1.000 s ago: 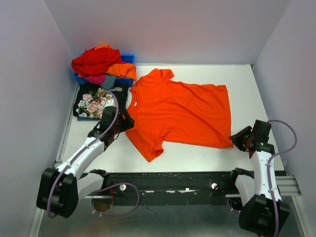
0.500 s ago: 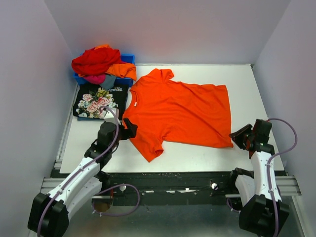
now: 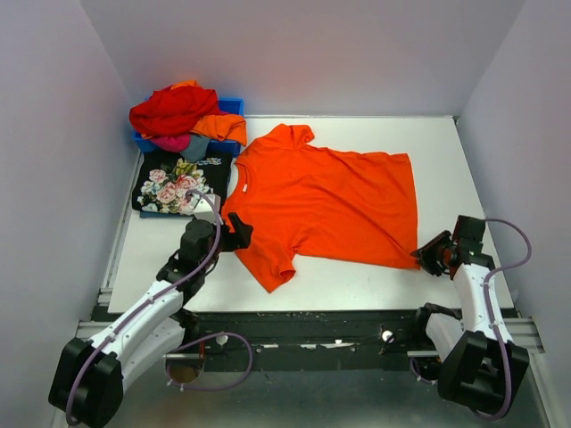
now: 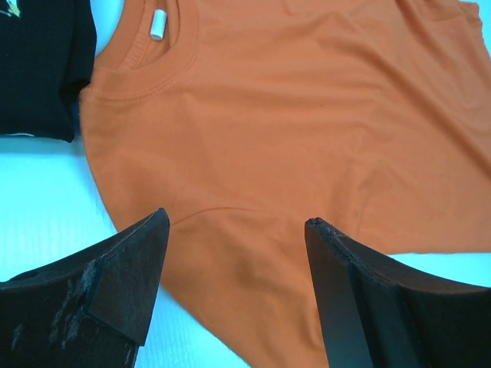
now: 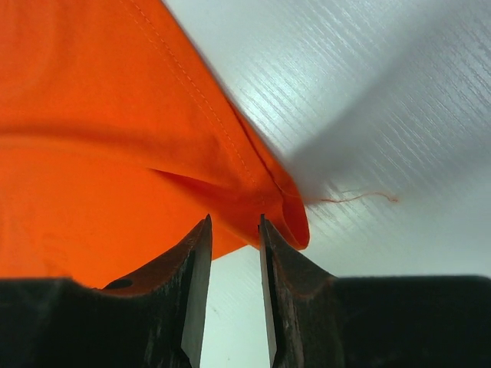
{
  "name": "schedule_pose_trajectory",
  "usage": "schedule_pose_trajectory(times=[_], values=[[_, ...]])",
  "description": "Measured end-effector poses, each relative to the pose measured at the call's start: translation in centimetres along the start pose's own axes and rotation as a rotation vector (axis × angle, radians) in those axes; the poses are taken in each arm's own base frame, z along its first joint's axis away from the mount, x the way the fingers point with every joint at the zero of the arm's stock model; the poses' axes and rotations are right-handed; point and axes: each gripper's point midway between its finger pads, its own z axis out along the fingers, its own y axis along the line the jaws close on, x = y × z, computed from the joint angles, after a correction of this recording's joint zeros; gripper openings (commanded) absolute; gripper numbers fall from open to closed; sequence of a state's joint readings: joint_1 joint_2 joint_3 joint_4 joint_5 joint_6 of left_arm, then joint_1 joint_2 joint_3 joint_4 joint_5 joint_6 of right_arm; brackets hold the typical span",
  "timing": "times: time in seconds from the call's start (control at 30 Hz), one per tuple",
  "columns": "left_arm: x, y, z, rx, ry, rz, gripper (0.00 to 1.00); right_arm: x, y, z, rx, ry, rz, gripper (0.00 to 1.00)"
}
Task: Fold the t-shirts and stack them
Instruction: Flatten out the tshirt
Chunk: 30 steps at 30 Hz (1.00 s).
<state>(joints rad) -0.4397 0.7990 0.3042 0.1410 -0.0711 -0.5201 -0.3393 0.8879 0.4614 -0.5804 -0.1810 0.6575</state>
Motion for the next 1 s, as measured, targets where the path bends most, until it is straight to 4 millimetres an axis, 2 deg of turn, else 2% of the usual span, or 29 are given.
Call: schedule_pose_trajectory(times=[0.33, 0.37, 0.57, 0.7, 0.83, 0.93, 1.0], values=[[1.2, -0.1, 0.1, -0.001, 0.046, 0.002, 0.85, 0.3, -0.3, -0.3, 0.014, -0.002, 0.034, 0.39], [1.3, 0.0, 0.1, -0.002, 0.048, 0.001, 0.85, 0.3, -0.3, -0.2, 0.013, -0.003, 0.044, 0.36], [1.8, 0.0, -0.1, -0.018, 0.081, -0.029, 0.85, 1.0, -1.1, 1.2, 0.059, 0.048, 0.087, 0.35], [3.0, 0.4, -0.8, -0.060, 0.146, -0.098, 0.84, -0.6, -0.6, 1.8, 0.102, 0.056, 0.089, 0.34], [4.5, 0.5, -1.6, -0.094, 0.222, -0.188, 0.81, -3.6, 1.4, 2.2, 0.072, 0.008, 0.072, 0.01], [6.0, 0.3, -2.3, -0.100, 0.293, -0.244, 0.79, -4.9, 2.3, 3.0, 0.056, -0.009, 0.073, 0.01], [6.7, 0.2, -2.6, -0.103, 0.325, -0.265, 0.79, -5.0, 2.3, 3.7, 0.063, 0.004, 0.080, 0.01]])
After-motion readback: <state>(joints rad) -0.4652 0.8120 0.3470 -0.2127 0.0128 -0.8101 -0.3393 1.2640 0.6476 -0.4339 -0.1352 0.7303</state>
